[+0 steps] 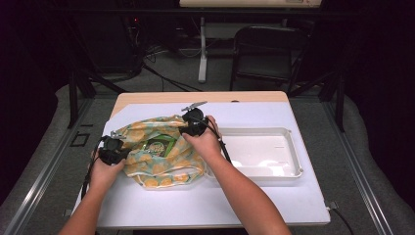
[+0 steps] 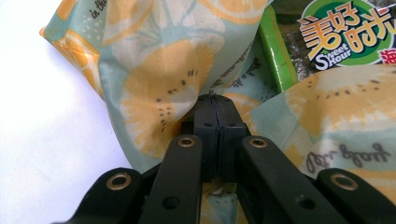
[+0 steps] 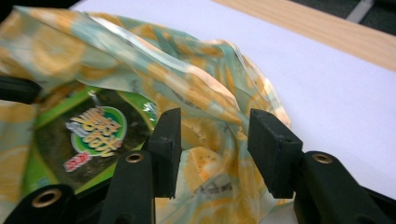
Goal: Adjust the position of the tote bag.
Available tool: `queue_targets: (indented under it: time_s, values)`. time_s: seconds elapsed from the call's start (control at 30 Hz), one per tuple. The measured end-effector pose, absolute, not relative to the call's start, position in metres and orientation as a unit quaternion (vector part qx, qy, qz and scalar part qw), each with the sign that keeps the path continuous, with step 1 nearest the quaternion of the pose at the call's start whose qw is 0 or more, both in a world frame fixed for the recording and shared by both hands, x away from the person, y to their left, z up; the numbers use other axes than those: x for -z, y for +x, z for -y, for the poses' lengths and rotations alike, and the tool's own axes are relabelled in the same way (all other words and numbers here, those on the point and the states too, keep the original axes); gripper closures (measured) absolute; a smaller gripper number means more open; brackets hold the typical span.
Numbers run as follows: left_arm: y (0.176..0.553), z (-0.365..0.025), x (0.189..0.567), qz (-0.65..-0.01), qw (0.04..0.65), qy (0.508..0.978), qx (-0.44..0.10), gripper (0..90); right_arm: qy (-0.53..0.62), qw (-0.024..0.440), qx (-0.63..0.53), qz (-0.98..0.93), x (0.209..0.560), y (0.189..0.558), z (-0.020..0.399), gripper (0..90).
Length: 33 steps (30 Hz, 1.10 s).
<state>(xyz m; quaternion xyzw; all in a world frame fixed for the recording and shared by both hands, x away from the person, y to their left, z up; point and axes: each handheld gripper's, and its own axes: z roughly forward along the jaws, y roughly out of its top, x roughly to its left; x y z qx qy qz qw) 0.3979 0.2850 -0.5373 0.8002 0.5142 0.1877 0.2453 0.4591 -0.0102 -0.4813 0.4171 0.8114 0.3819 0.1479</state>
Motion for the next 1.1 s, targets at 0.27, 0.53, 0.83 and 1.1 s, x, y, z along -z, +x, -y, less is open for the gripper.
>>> queue_targets:
  time_s: [0.27,0.53,0.83,1.1]
  values:
    - [0.396,-0.289,0.537,-0.521,0.258,0.794,-0.179,89.4,0.358,0.11,-0.432,-0.82,0.459,0.42,0.002,53.5]
    - [0.393,-0.29,0.535,-0.522,0.26,0.792,-0.179,89.5,0.29,0.057,-0.447,-0.844,0.463,0.379,-0.019,51.2]
    - [0.391,-0.291,0.535,-0.523,0.262,0.789,-0.187,89.5,0.259,0.06,-0.411,-0.872,0.484,0.362,-0.04,54.9]
    - [0.392,-0.297,0.537,-0.53,0.263,0.786,-0.177,89.9,0.239,0.155,-0.355,-0.89,0.511,0.345,-0.045,90.0]
